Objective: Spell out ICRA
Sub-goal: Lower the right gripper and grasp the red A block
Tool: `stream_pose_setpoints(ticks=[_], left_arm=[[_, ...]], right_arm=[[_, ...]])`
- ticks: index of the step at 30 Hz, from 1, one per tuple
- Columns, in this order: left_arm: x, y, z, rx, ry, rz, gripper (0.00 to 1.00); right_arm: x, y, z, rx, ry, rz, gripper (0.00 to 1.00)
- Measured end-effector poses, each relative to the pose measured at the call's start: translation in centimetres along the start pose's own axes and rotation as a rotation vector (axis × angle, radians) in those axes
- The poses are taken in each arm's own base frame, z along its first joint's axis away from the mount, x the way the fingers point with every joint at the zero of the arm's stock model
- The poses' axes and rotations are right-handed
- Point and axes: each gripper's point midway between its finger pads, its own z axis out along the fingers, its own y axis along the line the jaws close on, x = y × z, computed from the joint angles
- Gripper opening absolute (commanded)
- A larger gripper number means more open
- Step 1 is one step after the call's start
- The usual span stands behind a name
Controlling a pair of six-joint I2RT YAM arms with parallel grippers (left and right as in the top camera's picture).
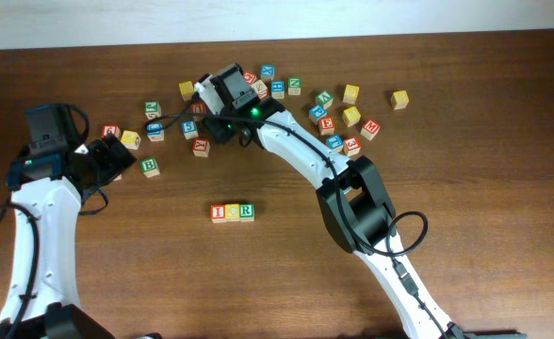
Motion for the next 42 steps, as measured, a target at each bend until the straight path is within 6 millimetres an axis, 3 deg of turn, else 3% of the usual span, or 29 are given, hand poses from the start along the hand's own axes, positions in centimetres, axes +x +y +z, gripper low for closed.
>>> stream_pose_setpoints(ticks=[3,6,13,19,24,26,31,34,36,39,42], left_arm=[[0.0,0.0,0.0,0.000,0.000,0.000,0.99],[0.0,0.0,0.0,0.000,0.000,0.000,0.99],[0.0,0.0,0.0,0.000,0.000,0.000,0.99],[0.0,0.0,0.0,0.000,0.000,0.000,0.99],[0.0,0.0,0.0,0.000,0.000,0.000,0.99],[0.0,0.0,0.0,0.000,0.000,0.000,0.99],[0.0,0.0,0.0,0.000,0.000,0.000,0.99],[0.0,0.0,0.0,0.000,0.000,0.000,0.99],[0.0,0.0,0.0,0.000,0.000,0.000,0.99],[0.0,0.0,0.0,0.000,0.000,0.000,0.99],[0.0,0.0,0.0,0.000,0.000,0.000,0.99]], right_arm=[[-2.4,-0.2,-0.1,0.012,-0.098,-0.018,0.66],[-3.0,-0.1,-0.2,0.014,-0.119,-0.023,0.66],[1.0,0.0,0.0,0.019,0.045,0.002,0.60],[1.0,0.8,0.1,0.017,0.046,-0.008,0.47],[1.4,1.2,0.1,0.011,0.065,-0.010,0.44],[1.4,1.2,0.1,0.011,0.065,-0.010,0.38],[1.5,0.4,0.1,0.056,0.072,-0.010,0.33],[1.9,-0.2,0.0,0.088,0.089,-0.009,0.22],[2.0,-0.3,-0.1,0.100,0.095,-0.007,0.20],[1.8,-0.4,-1.3,0.109,0.116,-0.006,0.20],[1.2,-0.1,-4.1,0.108,0.149,-0.003,0.20]])
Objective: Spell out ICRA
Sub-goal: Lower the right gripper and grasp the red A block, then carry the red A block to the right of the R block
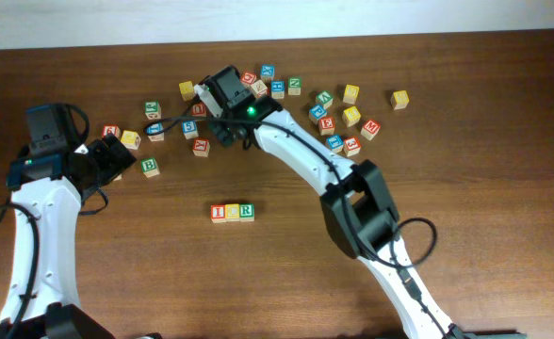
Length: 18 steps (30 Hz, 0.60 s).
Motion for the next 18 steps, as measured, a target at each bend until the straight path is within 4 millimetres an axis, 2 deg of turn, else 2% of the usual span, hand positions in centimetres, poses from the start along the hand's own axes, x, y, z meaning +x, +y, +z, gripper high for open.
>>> stream_pose_setpoints(ticks=[3,6,9,11,13,18], left_arm=[[0.0,0.0,0.0,0.000,0.001,0.000,0.99],[0.0,0.0,0.0,0.000,0.000,0.000,0.99],[0.0,0.0,0.0,0.000,0.001,0.000,0.99],[0.0,0.0,0.0,0.000,0.000,0.000,0.99],[0.0,0.0,0.0,0.000,0.001,0.000,0.99],[0.0,0.0,0.0,0.000,0.000,0.000,0.99]], right_arm=[[-0.4,0.0,-4.7,-0.004,0.034,0.004,0.20],[0.2,-0.2,-9.6,-0.005,0.088,0.055,0.20],[2.6,-0.7,-12.9,-0.002,0.195,0.138,0.20],[4.6,-1.7,-13.8,0.011,0.272,0.213,0.20],[8.0,-2.1,-14.6,0.023,0.407,0.297,0.20],[11.2,-2.1,-13.8,0.037,0.508,0.393,0.20]])
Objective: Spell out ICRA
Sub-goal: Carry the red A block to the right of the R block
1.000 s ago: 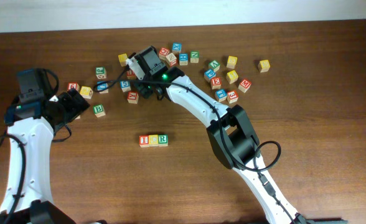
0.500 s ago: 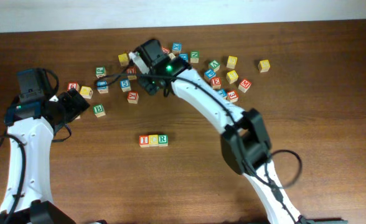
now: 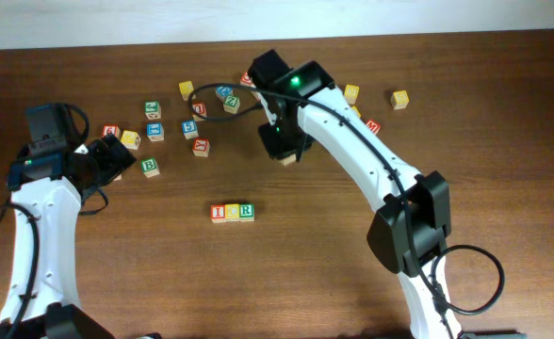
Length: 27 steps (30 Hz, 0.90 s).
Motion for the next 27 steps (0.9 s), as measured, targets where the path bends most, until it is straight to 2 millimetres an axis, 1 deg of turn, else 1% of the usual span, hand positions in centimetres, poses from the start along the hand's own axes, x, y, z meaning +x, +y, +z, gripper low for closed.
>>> stream_pose_setpoints(ticks=[4,6,11,16,19,22,27], left_arm=[[0.0,0.0,0.0,0.000,0.000,0.000,0.99],[0.0,0.0,0.0,0.000,0.000,0.000,0.99],[0.0,0.0,0.0,0.001,0.000,0.000,0.99],[0.0,0.0,0.0,0.000,0.000,0.000,0.99],[0.0,0.0,0.0,0.000,0.000,0.000,0.99],[0.0,0.0,0.0,0.000,0.000,0.000,0.99],[0.0,0.0,0.0,0.000,0.000,0.000,0.99]], right_arm=[[2.6,-0.2,2.7,0.001,0.105,0.072,0.20],[4.6,-0.5,4.5,0.017,0.177,0.108,0.20],[7.3,-0.6,7.0,0.015,0.266,0.138,0.21],[8.1,-0.2,7.3,0.007,0.284,0.140,0.21],[8.1,0.2,7.4,-0.006,0.284,0.138,0.21],[7.6,1.3,7.7,-0.034,0.257,0.122,0.21],[7.5,2.9,8.1,-0.054,0.240,0.090,0.21]])
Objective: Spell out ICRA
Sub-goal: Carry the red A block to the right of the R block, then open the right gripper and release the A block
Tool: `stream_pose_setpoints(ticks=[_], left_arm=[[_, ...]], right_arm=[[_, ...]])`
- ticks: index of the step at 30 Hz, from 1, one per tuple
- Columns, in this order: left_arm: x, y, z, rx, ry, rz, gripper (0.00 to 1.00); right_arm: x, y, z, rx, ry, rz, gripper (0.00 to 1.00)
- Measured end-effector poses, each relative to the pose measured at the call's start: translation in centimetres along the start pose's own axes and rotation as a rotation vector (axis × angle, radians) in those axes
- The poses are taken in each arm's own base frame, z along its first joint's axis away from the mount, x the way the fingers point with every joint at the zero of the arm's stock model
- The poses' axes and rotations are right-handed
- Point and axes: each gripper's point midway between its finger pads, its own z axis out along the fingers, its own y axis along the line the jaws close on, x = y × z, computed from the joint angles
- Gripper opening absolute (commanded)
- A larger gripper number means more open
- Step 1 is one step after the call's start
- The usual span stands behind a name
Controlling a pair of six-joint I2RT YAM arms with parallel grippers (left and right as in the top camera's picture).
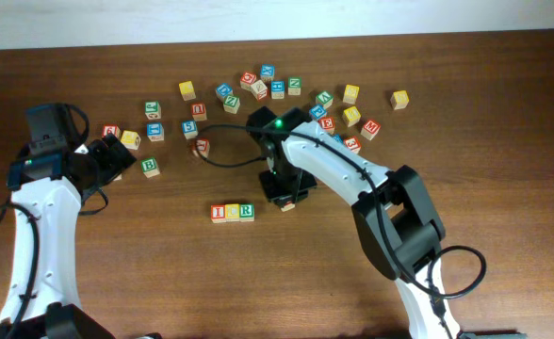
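Three letter blocks, I, C and R, stand in a row at the table's middle front. My right gripper points down just right of that row, shut on a small block whose letter I cannot read. The block hangs close to the R end, with a small gap between them. My left gripper rests at the far left beside a yellow block; its fingers are too dark to read.
Loose letter blocks lie scattered along the back, one group at the left and a denser one at the right. A black cable loops from the right arm over the blocks. The wall edge runs behind.
My right gripper has moved from the table's middle, toward the front, and now sits just right of the I C R row with the block. The left arm has not moved.
My right gripper was down among the back blocks near the upper left of the pile at the two oldest moments. It then stood clear of the pile with a block at its tip. Now it holds that block beside the R.
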Motion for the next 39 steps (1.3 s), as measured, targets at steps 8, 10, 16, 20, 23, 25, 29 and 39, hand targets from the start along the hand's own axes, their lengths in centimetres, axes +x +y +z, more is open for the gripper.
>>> stream_pose_setpoints(ticks=[8,10,16,20,23,25,29,39], left_arm=[[0.0,0.0,0.0,0.000,0.000,0.000,0.99],[0.0,0.0,0.0,0.000,0.000,0.000,0.99],[0.0,0.0,0.0,0.000,0.000,0.000,0.99],[0.0,0.0,0.0,0.000,0.000,0.000,0.99],[0.0,0.0,0.0,0.000,0.000,0.000,0.99],[0.0,0.0,0.0,0.000,0.000,0.000,0.99],[0.0,0.0,0.0,0.000,0.000,0.000,0.99],[0.0,0.0,0.0,0.000,0.000,0.000,0.99]], right_arm=[[0.0,0.6,0.1,-0.008,-0.003,-0.010,0.52],[0.0,0.6,0.1,-0.009,-0.005,-0.009,0.58],[-1.6,0.8,0.0,-0.008,-0.071,-0.018,0.65],[-2.8,0.4,-0.1,0.005,-0.121,-0.015,0.65],[-4.3,-0.5,-0.5,-0.006,-0.169,0.012,0.65],[-4.7,-1.4,-0.6,-0.006,-0.175,0.039,0.65],[-5.3,-3.7,-0.9,-0.004,-0.180,0.100,0.67],[-5.5,-4.6,-1.0,0.016,-0.185,0.118,0.98]])
